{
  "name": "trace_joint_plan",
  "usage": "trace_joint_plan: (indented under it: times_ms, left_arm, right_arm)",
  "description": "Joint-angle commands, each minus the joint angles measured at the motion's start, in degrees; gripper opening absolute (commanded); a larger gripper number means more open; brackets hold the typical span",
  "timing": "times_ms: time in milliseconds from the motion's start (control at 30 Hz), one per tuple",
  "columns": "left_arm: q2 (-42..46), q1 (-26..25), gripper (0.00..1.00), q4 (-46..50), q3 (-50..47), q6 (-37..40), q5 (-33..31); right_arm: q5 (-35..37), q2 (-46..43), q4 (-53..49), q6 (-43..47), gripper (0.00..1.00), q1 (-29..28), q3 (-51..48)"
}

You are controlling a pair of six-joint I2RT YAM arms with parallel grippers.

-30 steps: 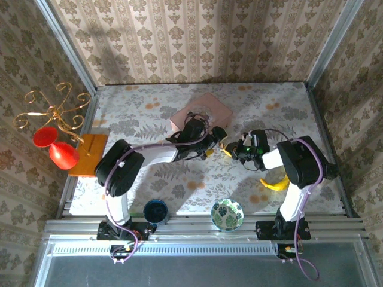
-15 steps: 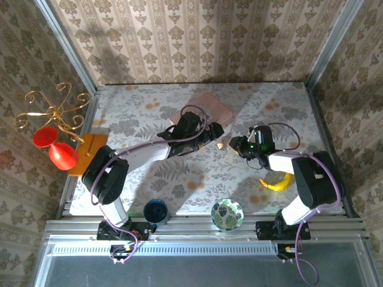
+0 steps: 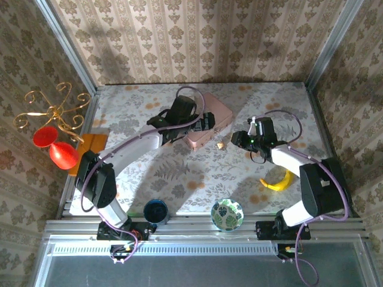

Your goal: Unlock the padlock with the key

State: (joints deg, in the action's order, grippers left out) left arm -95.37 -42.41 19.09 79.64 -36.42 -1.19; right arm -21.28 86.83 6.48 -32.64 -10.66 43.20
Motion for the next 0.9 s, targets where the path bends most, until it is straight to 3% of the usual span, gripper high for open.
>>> trace_joint_plan:
  times_ms: [0, 333, 867]
  left_arm:
    - [-1.84, 1.33, 1.00, 9.57, 4.20, 9.44, -7.39]
    - [-7.42, 5.61, 1.00, 15.44, 7.02, 12.76, -13.35]
    - [-12.72, 7.56, 1.00, 17.39, 8.40, 12.55, -13.52]
  right_arm:
    - [-0.91, 2.36, -1.91, 6.17, 0.33, -0.33, 3.02]
    - [-1.79, 9.08, -4.51, 9.51, 0.32, -0.76, 9.79]
    - [-3.93, 16.17, -3.38, 8.82, 0.28, -1.67, 13.71]
